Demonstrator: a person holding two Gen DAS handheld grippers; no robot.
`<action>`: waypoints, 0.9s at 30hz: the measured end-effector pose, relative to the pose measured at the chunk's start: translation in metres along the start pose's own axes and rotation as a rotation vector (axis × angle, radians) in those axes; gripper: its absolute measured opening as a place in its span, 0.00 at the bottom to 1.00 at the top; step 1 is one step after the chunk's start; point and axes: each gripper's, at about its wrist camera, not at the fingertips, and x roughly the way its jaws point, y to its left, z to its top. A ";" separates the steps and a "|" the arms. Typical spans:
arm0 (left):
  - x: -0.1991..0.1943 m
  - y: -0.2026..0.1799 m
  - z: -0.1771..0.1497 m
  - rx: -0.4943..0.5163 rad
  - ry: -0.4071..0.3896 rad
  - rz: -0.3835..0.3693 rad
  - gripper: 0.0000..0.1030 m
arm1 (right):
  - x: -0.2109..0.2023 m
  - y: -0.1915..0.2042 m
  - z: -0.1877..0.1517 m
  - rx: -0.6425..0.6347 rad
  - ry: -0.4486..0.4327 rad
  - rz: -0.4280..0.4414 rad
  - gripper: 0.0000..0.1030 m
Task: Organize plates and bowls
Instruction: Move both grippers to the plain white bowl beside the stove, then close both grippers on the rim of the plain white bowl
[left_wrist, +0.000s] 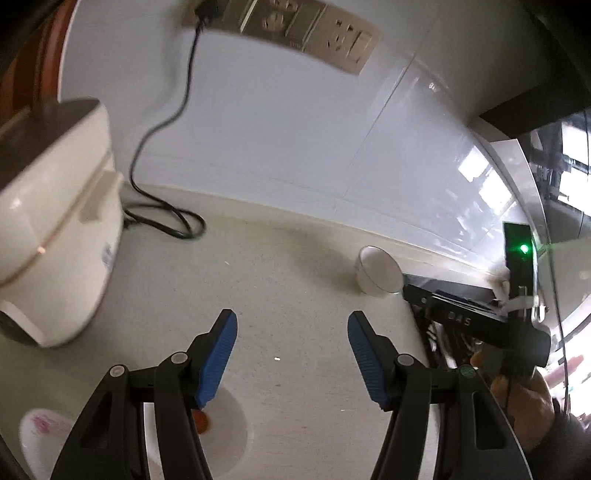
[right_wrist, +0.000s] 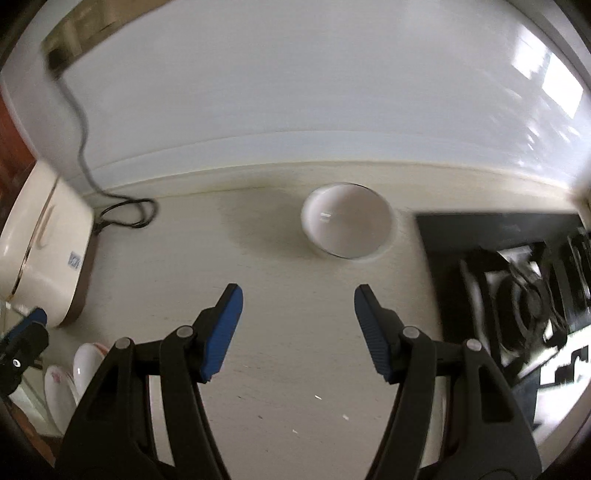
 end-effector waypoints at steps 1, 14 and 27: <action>0.007 -0.003 0.003 -0.007 0.016 -0.013 0.61 | 0.000 -0.011 0.001 0.022 0.013 -0.009 0.64; 0.150 -0.075 0.039 -0.067 0.230 -0.070 0.61 | 0.079 -0.084 0.041 0.090 0.082 0.070 0.64; 0.272 -0.106 0.049 -0.182 0.410 0.043 0.50 | 0.149 -0.088 0.078 -0.015 0.206 0.115 0.47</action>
